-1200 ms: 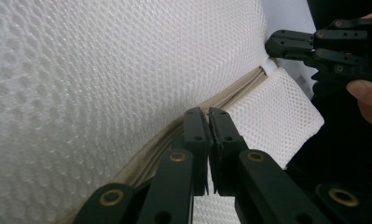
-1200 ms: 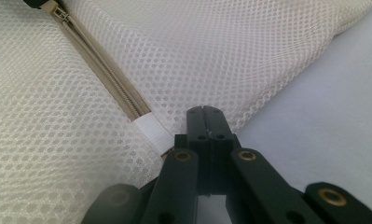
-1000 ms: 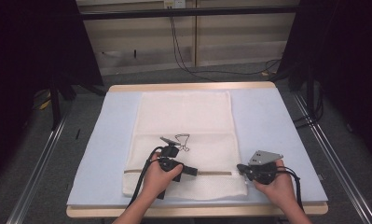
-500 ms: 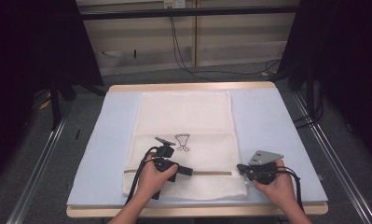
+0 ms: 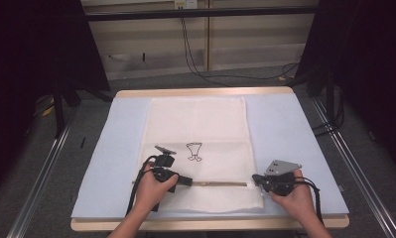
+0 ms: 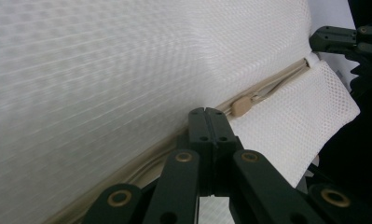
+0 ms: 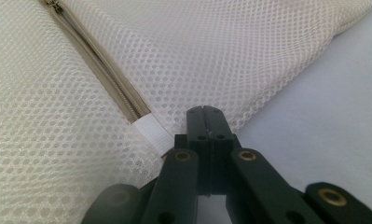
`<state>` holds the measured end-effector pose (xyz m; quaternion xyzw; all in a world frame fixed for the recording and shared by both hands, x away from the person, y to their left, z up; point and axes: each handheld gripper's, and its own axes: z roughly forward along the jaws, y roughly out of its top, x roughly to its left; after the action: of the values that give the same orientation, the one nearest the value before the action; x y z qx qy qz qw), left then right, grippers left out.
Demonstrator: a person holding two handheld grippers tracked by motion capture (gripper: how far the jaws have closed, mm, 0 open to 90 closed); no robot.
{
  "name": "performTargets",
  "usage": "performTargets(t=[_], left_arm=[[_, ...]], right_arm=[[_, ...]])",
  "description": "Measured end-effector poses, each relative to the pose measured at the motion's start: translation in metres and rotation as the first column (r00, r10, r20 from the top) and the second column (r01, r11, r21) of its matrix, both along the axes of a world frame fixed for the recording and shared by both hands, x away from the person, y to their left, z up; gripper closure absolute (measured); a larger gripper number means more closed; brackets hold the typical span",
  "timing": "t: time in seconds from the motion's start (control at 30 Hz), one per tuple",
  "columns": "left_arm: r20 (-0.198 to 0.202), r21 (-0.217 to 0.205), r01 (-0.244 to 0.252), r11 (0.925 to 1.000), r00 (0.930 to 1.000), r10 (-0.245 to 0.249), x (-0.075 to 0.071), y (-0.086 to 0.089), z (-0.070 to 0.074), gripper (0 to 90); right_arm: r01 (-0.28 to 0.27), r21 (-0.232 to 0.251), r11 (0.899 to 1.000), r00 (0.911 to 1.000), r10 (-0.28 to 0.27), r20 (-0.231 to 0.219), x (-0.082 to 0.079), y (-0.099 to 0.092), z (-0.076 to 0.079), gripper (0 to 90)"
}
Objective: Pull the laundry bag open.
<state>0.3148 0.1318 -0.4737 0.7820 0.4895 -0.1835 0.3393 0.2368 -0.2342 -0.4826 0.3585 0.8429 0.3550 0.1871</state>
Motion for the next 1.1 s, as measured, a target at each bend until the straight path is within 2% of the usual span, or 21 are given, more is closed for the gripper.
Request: performTargets(t=[0.07,0.17,0.3,0.33,0.4,0.43,0.5,0.53,0.7,0.77,0.87,0.9,1.03,1.1], left_arm=[[-0.008,-0.02,-0.002,0.9998,1.0,0.002,-0.001,0.008,0.0,90.0],[-0.032,-0.086,-0.027,0.9959,0.9992,0.024,-0.001,0.01,-0.001,88.9],[-0.035,-0.131,-0.013,0.9913,0.9993,0.008,0.0,-0.001,-0.003,76.5],[-0.048,-0.136,-0.009,0.9906,0.9989,0.003,0.0,-0.004,-0.004,76.8],[-0.055,-0.141,-0.002,0.99,0.9985,-0.006,0.0,-0.012,-0.006,75.4],[-0.066,-0.132,-0.012,0.9912,0.9978,0.004,0.0,-0.015,-0.006,74.7],[-0.068,-0.125,0.002,0.9921,0.9976,-0.011,0.0,-0.021,-0.011,73.4],[-0.091,-0.136,0.002,0.9907,0.9957,-0.015,0.0,-0.025,-0.012,73.7],[-0.092,-0.142,0.006,0.9899,0.9955,-0.019,0.0,-0.037,-0.014,73.8],[-0.106,-0.154,-0.01,0.988,0.9944,-0.007,-0.001,-0.043,-0.014,73.7],[-0.095,-0.148,-0.002,0.989,0.9954,-0.012,-0.001,-0.045,-0.012,71.9],[-0.088,-0.132,0.009,0.9912,0.9959,-0.021,0.0,-0.044,-0.012,74.7],[-0.09,-0.13,-0.009,0.9915,0.9959,-0.003,0.0,-0.044,-0.015,85.3],[-0.085,-0.124,-0.002,0.9923,0.9964,-0.008,0.0,-0.043,-0.015,86.2]], right_arm=[[0.0,0.003,1.0,1.0,0.0,-0.002,0.0,0.0,0.0,90.0],[0.0,0.004,1.0,1.0,0.0,-0.003,0.0,0.0,0.0,90.0],[0.0,0.003,1.0,1.0,0.0,-0.004,0.0,0.0,0.0,90.0],[0.003,0.004,1.0,1.0,-0.003,-0.003,0.0,0.0,0.0,90.0],[0.003,0.006,1.0,1.0,-0.003,-0.001,0.0,0.0,0.0,90.0],[0.003,0.007,1.0,1.0,-0.003,-0.002,0.0,0.0,0.0,90.0],[0.003,0.007,1.0,1.0,-0.003,-0.001,0.0,0.0,0.0,90.0],[0.003,0.006,1.0,1.0,-0.003,-0.001,0.0,0.0,0.0,90.0],[-0.001,0.003,1.0,1.0,0.001,-0.001,0.0,0.0,0.0,90.0],[0.001,0.004,1.0,1.0,-0.001,-0.003,0.0,0.0,0.0,90.0],[0.006,0.002,1.0,1.0,-0.006,0.0,0.0,0.001,0.0,90.0],[0.004,-0.001,1.0,1.0,-0.004,0.002,0.0,0.0,0.0,90.0],[0.004,0.004,1.0,1.0,-0.004,-0.001,0.0,0.0,0.0,90.0],[0.003,0.003,1.0,1.0,-0.003,-0.001,0.0,0.0,0.0,90.0]])
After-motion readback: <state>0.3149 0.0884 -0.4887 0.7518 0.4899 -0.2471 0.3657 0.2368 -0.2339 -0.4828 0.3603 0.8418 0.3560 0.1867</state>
